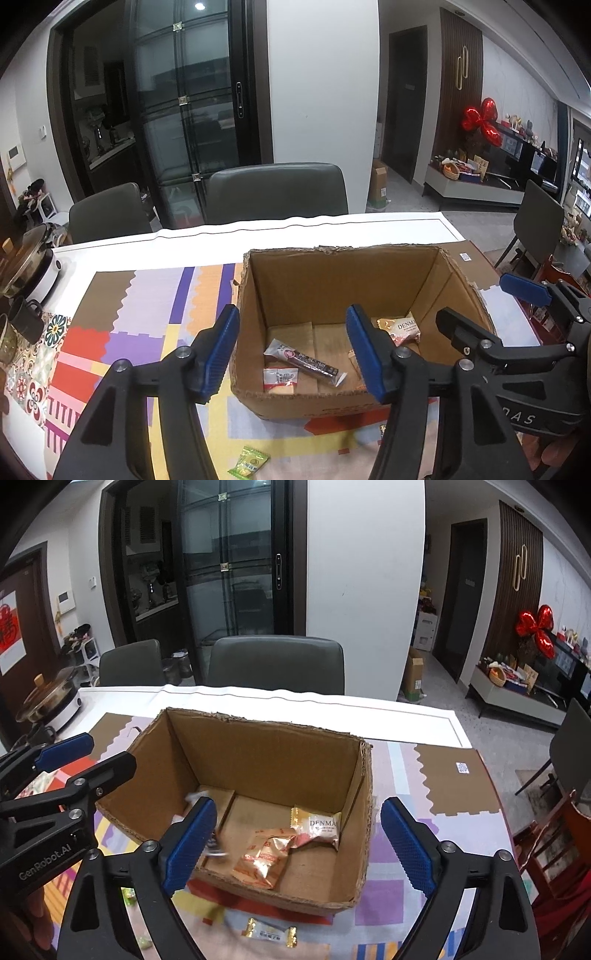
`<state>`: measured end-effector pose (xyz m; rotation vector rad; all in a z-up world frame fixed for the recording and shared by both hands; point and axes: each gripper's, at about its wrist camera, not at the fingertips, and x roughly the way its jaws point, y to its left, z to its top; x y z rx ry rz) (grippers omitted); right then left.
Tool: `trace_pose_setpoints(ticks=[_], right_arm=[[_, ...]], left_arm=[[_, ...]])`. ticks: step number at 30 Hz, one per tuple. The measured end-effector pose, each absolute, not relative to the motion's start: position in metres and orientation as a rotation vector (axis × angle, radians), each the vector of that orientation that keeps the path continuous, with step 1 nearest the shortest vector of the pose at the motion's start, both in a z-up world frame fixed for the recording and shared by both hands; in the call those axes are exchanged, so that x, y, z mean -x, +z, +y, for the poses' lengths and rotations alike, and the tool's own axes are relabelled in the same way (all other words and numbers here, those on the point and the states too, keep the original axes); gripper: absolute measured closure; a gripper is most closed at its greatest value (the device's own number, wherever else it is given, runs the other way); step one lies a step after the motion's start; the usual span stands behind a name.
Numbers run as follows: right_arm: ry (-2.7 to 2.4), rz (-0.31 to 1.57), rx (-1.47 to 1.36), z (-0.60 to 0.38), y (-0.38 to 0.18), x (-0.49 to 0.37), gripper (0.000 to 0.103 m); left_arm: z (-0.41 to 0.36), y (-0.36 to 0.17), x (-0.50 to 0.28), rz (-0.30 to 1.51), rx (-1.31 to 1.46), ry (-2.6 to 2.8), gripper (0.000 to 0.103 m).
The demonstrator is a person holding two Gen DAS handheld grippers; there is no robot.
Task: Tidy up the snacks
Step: 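Withdraw both open tools from the box toward the remaining candies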
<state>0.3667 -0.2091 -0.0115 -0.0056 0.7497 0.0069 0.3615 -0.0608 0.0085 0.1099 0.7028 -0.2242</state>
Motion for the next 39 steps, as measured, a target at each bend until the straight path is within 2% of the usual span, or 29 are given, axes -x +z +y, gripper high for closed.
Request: trace_pose_setpoints(ticks=[39], right_arm=[[-0.036, 0.657, 0.004, -0.207, 0.026, -0.281, 0.012]], left_arm=[[-0.047, 0.039, -0.282, 0.651, -0.107, -0.218, 0.044]])
